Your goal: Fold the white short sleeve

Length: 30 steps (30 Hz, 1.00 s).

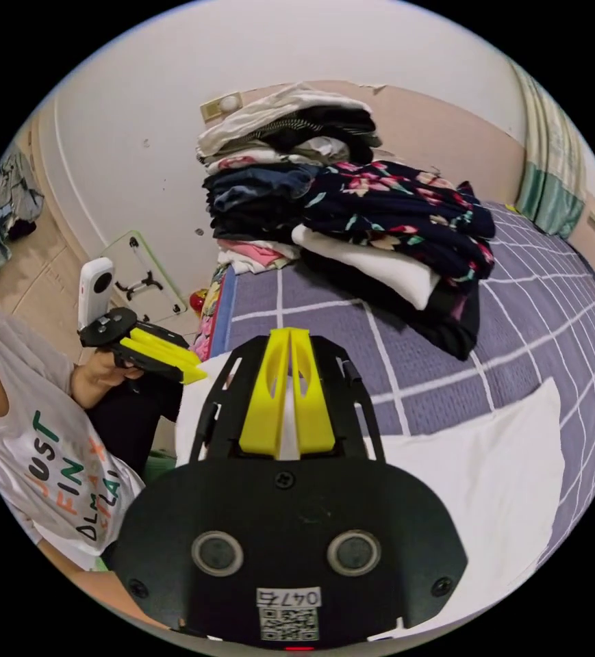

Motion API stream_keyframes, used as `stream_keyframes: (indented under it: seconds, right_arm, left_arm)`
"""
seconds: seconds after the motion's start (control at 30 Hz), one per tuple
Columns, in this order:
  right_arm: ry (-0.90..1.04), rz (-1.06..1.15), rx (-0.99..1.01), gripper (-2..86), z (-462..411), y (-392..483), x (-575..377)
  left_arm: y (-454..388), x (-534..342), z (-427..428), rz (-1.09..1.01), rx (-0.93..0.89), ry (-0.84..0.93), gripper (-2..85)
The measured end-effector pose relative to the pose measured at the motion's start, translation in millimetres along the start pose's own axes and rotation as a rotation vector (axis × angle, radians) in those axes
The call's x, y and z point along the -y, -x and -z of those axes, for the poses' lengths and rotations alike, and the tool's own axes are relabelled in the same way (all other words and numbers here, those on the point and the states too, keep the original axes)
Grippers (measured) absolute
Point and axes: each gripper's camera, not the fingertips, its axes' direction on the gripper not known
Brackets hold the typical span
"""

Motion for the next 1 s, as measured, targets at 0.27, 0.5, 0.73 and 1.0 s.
stream_keyframes:
  seconds: [0.27,0.5,0.73,1.0]
  right_arm:
    - [0.148,-0.012,-0.032,2.8,-56,8,-25]
    - [0.335,0.039,-0.083,1.4,-142,35,-45]
    - [0.180,0.062,-0.106,1.0,-127,53,-62]
    - [-0.038,-0.051,-0.146,5.4,-43,-12,-132]
  left_arm:
    - [56,-10,-13,0.097,-0.015,0.156,0.5]
    - [53,-5,-2,0.067,-0.037,0.075,9.4]
    - [28,8,-25,0.034,0.023,0.068,0.4]
    - [15,-5,-5,0.035,0.055,0.040,4.8]
